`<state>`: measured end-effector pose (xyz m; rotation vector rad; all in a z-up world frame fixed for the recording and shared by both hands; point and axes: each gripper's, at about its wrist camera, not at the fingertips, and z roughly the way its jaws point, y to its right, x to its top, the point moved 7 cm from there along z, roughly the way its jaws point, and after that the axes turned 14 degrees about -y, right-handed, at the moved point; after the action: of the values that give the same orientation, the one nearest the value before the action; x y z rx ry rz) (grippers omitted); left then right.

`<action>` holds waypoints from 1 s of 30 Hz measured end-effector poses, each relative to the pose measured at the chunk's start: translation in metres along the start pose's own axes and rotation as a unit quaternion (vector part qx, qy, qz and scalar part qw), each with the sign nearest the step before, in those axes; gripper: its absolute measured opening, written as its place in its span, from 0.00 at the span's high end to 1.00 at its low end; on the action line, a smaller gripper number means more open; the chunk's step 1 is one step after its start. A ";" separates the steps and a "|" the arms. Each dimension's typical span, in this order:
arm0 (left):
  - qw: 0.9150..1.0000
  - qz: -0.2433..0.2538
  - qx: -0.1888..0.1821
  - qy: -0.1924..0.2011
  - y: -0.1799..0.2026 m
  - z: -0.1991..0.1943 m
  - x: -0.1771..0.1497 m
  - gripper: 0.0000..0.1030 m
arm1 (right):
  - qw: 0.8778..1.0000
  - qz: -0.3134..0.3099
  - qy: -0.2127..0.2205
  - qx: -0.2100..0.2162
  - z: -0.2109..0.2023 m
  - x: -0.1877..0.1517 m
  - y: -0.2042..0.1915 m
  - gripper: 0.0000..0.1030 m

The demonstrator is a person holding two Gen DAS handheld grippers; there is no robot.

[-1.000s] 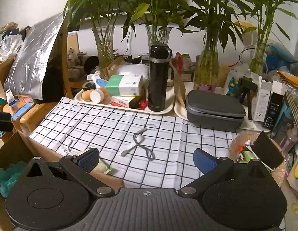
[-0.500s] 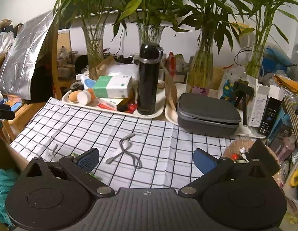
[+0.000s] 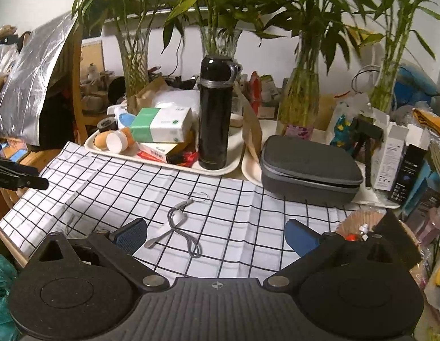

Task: Organize soft objects
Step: 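Withdraw both tools from the box toward the green wipes pack, then grasp the thin white plastic strip on the cloth with the left tool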

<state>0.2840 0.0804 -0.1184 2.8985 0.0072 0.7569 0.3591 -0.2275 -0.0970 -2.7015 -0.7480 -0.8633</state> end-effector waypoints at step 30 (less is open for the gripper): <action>0.952 0.243 -0.163 -0.094 0.012 0.059 -0.037 0.57 | 0.997 -0.027 -0.056 -0.033 0.066 0.026 -0.002 0.00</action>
<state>0.2801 0.0591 -0.1855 2.6500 -0.7977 0.4759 0.4081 -0.1932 -0.1348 -2.8206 -0.8340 -0.7663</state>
